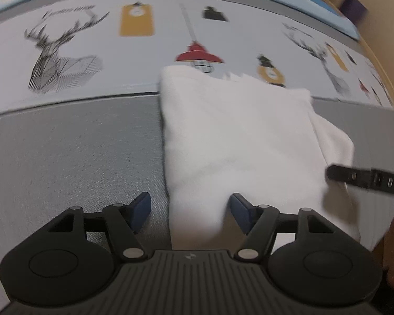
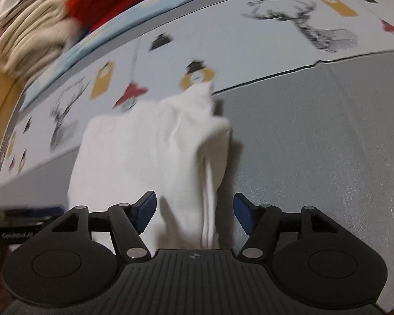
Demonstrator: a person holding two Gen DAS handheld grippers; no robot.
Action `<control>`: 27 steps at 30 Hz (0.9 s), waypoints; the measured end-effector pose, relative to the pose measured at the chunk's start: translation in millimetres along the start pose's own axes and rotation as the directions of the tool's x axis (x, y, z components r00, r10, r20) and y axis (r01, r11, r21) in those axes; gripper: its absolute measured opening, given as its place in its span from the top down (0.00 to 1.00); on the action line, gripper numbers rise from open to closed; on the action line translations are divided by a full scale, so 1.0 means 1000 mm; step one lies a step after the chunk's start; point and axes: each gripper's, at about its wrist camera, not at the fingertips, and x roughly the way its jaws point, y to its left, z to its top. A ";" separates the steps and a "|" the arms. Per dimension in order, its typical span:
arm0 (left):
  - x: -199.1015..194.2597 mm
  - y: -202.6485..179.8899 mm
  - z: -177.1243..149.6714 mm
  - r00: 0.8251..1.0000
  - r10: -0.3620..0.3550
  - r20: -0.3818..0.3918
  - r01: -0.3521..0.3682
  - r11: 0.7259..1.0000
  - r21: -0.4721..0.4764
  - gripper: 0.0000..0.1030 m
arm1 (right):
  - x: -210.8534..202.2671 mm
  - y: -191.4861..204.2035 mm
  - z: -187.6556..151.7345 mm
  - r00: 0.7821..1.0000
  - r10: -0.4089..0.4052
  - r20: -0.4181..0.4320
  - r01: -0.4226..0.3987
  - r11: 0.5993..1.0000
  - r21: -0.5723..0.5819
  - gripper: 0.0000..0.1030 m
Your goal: Fold small clothes
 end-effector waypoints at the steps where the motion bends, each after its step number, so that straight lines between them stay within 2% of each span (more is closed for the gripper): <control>1: 0.004 0.002 0.002 1.000 0.001 -0.005 -0.001 1.000 -0.023 0.30 | 0.003 -0.002 0.003 1.000 -0.014 -0.003 0.014 1.000 0.021 0.35; 6: 0.021 0.009 0.013 0.999 -0.035 -0.016 0.033 0.991 -0.126 0.30 | 0.023 0.000 0.009 0.997 -0.053 -0.050 0.058 0.993 0.105 0.35; 13: 0.039 0.010 0.021 0.997 -0.077 -0.030 0.070 0.978 -0.196 0.29 | 0.038 0.005 0.013 0.996 -0.065 -0.062 0.073 0.988 0.135 0.37; 14: 0.041 0.009 0.022 0.996 -0.082 -0.032 0.074 0.978 -0.197 0.30 | 0.039 0.006 0.014 0.996 -0.063 -0.061 0.071 0.988 0.136 0.41; 15: 0.042 0.008 0.022 0.996 -0.081 -0.034 0.073 0.978 -0.195 0.31 | 0.040 0.008 0.015 0.997 -0.056 -0.060 0.063 0.989 0.135 0.51; 17: 0.041 0.005 0.023 0.997 -0.077 -0.031 0.071 0.981 -0.179 0.38 | 0.042 0.011 0.016 0.998 -0.037 -0.057 0.045 0.989 0.138 0.59; 18: 0.040 0.004 0.024 0.997 -0.074 -0.023 0.070 0.984 -0.165 0.48 | 0.043 0.012 0.017 0.998 -0.041 -0.052 0.047 0.990 0.131 0.64; 19: 0.038 0.003 0.025 0.997 -0.073 -0.008 0.071 0.985 -0.155 0.59 | 0.043 0.013 0.017 0.998 -0.038 -0.052 0.045 0.991 0.129 0.66; 21: 0.029 0.004 0.029 0.997 -0.076 0.027 0.079 0.986 -0.146 0.66 | 0.041 0.016 0.019 0.999 -0.037 -0.036 0.041 0.991 0.129 0.72; 22: 0.021 0.003 0.032 0.996 -0.068 0.059 0.075 0.989 -0.128 0.67 | 0.039 0.017 0.020 0.999 -0.037 -0.021 0.039 0.991 0.127 0.73; 24: 0.003 0.002 0.037 0.988 -0.057 0.141 0.071 0.993 -0.097 0.67 | 0.034 0.021 0.022 0.999 -0.018 0.028 0.014 0.992 0.126 0.75; 26: -0.015 0.008 0.041 0.973 -0.063 0.221 0.089 0.990 -0.110 0.62 | 0.024 0.028 0.027 0.994 0.021 0.109 -0.034 0.993 0.115 0.75; 27: -0.023 0.013 0.043 0.963 -0.054 0.263 0.091 0.988 -0.127 0.51 | 0.016 0.036 0.029 0.983 0.035 0.178 -0.050 0.996 0.080 0.74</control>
